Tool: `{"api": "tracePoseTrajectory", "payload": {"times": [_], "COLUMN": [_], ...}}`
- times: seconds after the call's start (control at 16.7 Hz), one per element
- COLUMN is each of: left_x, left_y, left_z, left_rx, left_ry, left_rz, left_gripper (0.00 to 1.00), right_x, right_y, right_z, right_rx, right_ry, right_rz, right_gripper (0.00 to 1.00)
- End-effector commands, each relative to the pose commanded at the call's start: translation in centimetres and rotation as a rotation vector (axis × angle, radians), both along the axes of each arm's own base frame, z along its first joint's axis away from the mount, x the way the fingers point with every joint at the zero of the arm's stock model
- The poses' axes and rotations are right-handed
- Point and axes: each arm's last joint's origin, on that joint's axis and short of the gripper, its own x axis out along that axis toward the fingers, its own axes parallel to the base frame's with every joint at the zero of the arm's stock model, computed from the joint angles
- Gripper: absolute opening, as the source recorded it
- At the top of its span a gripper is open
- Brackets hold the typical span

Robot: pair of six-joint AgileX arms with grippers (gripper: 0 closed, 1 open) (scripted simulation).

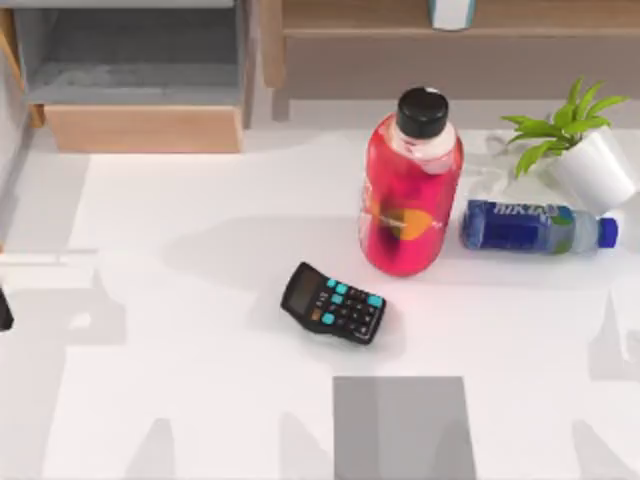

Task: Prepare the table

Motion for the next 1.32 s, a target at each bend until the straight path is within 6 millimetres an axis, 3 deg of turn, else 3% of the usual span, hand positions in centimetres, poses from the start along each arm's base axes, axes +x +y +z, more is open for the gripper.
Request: {"api": "tracePoseTrajectory", "payload": {"times": [0.3,0.48,0.66,0.78,0.96,1.14,1.32], "left_x": [5.3,10.5,16.6,20.7,26.3,30.6,33.5], "left_y": [1.2,2.7,4.9,6.6,9.6,12.5,14.8], "left_z": [6.9,9.9,11.1,10.7,8.7,5.3,1.3], "left_rx": [0.016,0.018,0.012,0.003,-0.017,-0.043,-0.068], "left_ry": [0.246,0.412,0.579,0.687,0.841,0.979,1.098], "left_rz": [0.038,0.064,0.088,0.103,0.12,0.13,0.13], "left_gripper": [1.0,1.0,1.0,1.0,1.0,1.0,1.0], "right_x": [0.0,0.0,0.0,0.0,0.0,0.0,0.0], "right_y": [0.0,0.0,0.0,0.0,0.0,0.0,0.0], "right_z": [0.0,0.0,0.0,0.0,0.0,0.0,0.0], "right_rx": [0.0,0.0,0.0,0.0,0.0,0.0,0.0], "right_ry": [0.0,0.0,0.0,0.0,0.0,0.0,0.0], "right_rz": [0.0,0.0,0.0,0.0,0.0,0.0,0.0], "right_gripper": [1.0,1.0,1.0,1.0,1.0,1.0,1.0]}}
